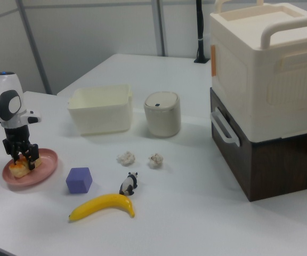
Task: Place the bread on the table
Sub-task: 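Lower the gripper and grasp the orange-topped bread roll, lifting it, then carry the bread roll off the plate and set it on the table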
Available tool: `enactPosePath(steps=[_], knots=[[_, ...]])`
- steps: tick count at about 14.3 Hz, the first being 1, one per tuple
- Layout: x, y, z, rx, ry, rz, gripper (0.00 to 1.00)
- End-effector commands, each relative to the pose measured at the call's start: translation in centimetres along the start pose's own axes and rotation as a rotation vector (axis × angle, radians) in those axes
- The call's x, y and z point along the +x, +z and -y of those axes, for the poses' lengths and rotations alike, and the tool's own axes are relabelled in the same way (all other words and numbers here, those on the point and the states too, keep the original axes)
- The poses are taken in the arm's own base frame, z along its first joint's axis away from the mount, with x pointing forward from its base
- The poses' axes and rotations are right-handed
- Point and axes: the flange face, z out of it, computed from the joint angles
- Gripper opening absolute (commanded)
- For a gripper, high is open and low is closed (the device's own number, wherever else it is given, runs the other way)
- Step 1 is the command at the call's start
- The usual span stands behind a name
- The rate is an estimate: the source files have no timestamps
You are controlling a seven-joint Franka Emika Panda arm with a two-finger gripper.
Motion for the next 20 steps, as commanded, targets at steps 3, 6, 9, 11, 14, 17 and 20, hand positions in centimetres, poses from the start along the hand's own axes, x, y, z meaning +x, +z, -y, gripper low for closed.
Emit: enactPosePath(steps=[3, 6, 9, 11, 14, 17, 20], knots=[[-0.7, -1.7, 0.5, -0.005, -0.009, -0.02, 0.29], [-1.4, -4.1, 0.4, -0.007, -0.015, -0.02, 0.22], [-0.3, -8.4, -1.8, 0.0, -0.011, -0.031, 0.22], [1.5, -10.5, -5.9, 0.014, -0.029, -0.052, 0.25], [4.2, -11.4, -14.5, -0.002, -0.101, -0.074, 0.25], [5.0, -11.5, -19.7, 0.003, -0.096, -0.076, 0.25], [5.9, -10.1, -24.0, -0.014, -0.085, -0.07, 0.51]])
